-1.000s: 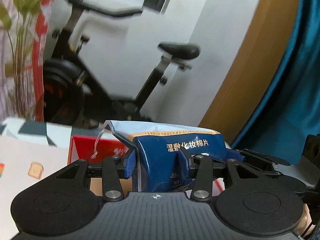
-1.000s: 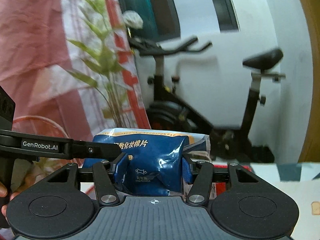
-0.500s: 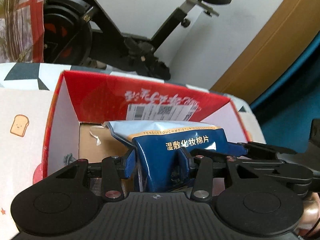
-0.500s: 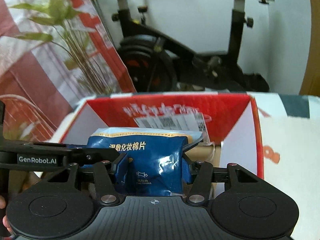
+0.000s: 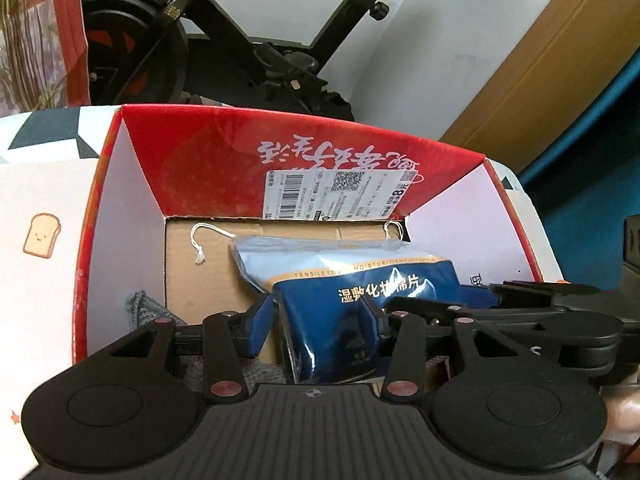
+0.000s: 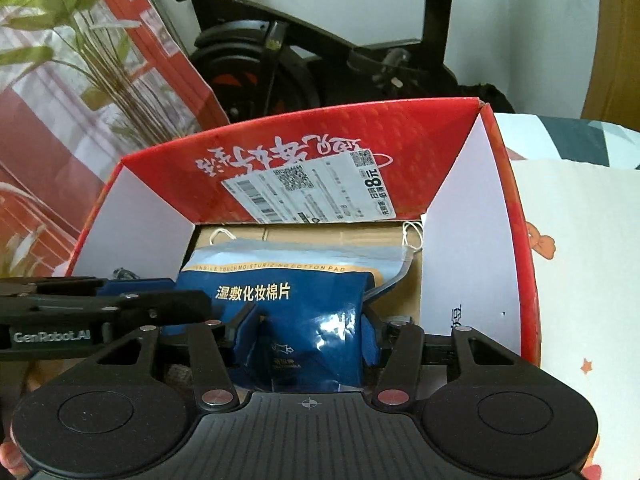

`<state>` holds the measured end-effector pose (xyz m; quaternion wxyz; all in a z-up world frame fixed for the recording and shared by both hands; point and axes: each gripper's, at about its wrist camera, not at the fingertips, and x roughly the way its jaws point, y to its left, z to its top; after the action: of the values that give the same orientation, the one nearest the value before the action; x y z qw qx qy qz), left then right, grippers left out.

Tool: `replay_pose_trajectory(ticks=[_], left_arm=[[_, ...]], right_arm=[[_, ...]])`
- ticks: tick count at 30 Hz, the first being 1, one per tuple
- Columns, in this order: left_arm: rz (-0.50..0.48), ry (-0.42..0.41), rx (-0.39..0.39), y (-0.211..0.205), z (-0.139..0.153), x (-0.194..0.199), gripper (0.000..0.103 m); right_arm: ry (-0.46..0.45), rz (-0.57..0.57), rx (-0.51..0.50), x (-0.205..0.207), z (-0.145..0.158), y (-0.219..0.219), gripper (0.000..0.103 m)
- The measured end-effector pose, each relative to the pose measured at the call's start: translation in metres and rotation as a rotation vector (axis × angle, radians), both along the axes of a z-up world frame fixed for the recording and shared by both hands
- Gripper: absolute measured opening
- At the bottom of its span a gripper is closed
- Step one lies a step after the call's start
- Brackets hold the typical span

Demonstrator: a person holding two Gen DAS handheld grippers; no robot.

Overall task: Organize soft objects
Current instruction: 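Lift the blue pack with both grippers and carry it over the red box, then lower the blue pack into the box and open both grippers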

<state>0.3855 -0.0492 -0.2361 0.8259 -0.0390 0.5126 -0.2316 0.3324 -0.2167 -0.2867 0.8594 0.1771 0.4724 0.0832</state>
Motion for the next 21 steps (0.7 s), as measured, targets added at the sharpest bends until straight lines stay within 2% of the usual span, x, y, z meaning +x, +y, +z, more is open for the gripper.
replay_pose_trajectory(ticks=[3,11,16,21], left_arm=[[0.003,-0.009,0.002,0.0,0.002,0.0,0.048],[0.012,-0.031,0.003,0.001,0.002,-0.001,0.048],[0.013,-0.048,0.008,0.002,0.005,-0.006,0.049],[0.008,-0.084,0.025,0.001,0.014,-0.015,0.049]], right_arm=[[0.042,0.015,-0.028,0.005,-0.004,0.005,0.047],[0.078,0.023,-0.1,0.01,-0.005,0.014,0.049],[0.05,-0.012,-0.124,0.002,0.003,0.014,0.056],[0.002,-0.003,-0.135,-0.012,0.025,0.012,0.062]])
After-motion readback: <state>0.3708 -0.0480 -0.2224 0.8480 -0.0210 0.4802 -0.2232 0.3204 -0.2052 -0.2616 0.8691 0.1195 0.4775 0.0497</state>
